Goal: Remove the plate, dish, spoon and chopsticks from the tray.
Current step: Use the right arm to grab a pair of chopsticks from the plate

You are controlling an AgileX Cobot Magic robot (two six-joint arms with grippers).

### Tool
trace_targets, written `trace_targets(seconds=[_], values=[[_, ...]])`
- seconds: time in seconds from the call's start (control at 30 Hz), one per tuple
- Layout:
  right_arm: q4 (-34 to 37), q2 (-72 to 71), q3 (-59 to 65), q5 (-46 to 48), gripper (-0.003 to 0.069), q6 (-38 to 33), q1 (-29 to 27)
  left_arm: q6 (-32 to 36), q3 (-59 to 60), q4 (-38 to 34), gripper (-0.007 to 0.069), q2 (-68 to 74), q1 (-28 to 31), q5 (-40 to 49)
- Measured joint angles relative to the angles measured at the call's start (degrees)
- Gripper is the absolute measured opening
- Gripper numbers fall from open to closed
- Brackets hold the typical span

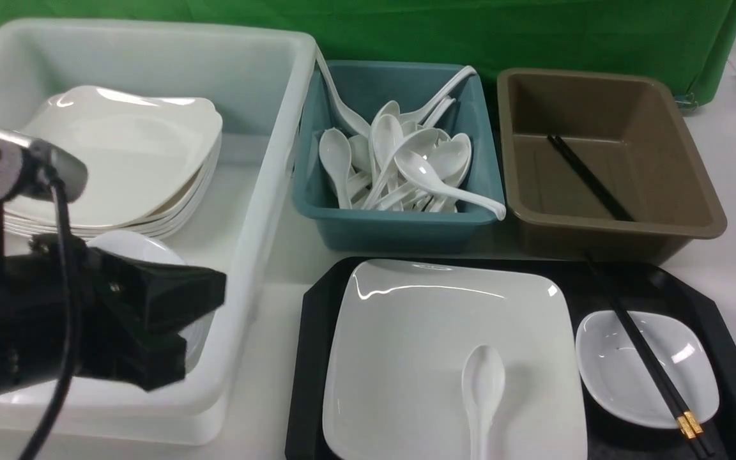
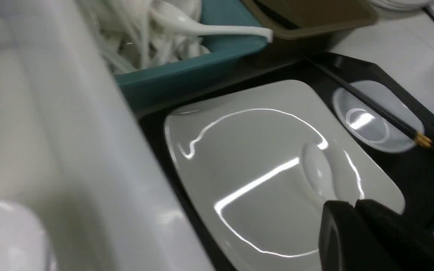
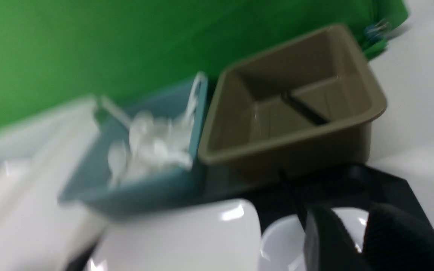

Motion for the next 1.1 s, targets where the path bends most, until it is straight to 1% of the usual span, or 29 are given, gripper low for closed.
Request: trace_targets(seconds=[0.07,0.13,0.17,0.2,0.23,0.27,0.33,0.37,0.4,0.43,0.5,0.53,0.73,0.87,1.1], values=[[-0.34,8.82,-8.69,8.58,0.0188,-5.94,2.26,2.33,0.0,-0.16,0.0017,0.12,-2.99,0.43],[-1.19,17.1,-16.11,16.22,0.0188,-9.12,3.95,3.78,0.0,0.27,0.0017,0.19,-6.3,0.55],[-2.13,24.25,-21.8,22.66,0.0188,-10.61,4.6,4.3,0.0,0.84,0.0017,0.13,-8.35,0.62],[-2.49,25.23,-22.55,23.58,0.0188,-10.76,4.67,4.31,0.0,1.07,0.0017,0.13,-8.98,0.65],[-3.32,29.06,-25.33,27.01,0.019,-11.39,4.82,4.66,0.0,1.49,0.0017,0.02,-10.16,0.78],[-5.17,36.05,-29.94,33.13,0.0201,-12.34,4.9,5.07,0.0,2.34,0.0017,-0.22,-12.07,1.04],[-6.94,44.47,-34.13,38.71,0.0235,-13.15,4.9,5.12,0.0,3.09,0.0017,-0.65,-13.58,1.63],[-6.94,45.16,-34.41,39.0,0.0239,-13.26,4.9,5.12,0.0,3.09,0.0017,-0.66,-13.66,1.77],[-7.63,49.51,-35.83,40.23,0.0267,-14.32,4.9,5.17,0.0,3.61,0.0017,-1.05,-13.97,2.34],[-7.63,50.08,-35.98,40.24,0.0272,-14.49,4.9,5.17,0.0,3.88,0.0017,-1.12,-13.97,2.48],[-7.63,56.99,-36.73,39.7,0.0333,-15.57,4.9,5.17,0.0,4.93,0.0017,-1.54,-13.97,2.56],[-7.63,57.73,-36.73,39.48,0.0341,-15.55,4.9,5.17,0.0,5.08,0.0017,-1.62,-13.97,2.56],[-7.63,66.49,-36.77,32.14,0.0446,-15.27,4.9,5.17,0.0,5.54,0.0017,-2.53,-13.97,2.61],[-7.63,71.2,-36.77,29.89,0.0461,-15.15,4.9,5.31,0.0,5.66,0.0017,-2.62,-13.97,2.61],[-7.63,79.77,-36.77,25.35,0.0464,-15.15,4.9,5.37,0.0,5.67,0.0017,-2.67,-13.97,2.61]])
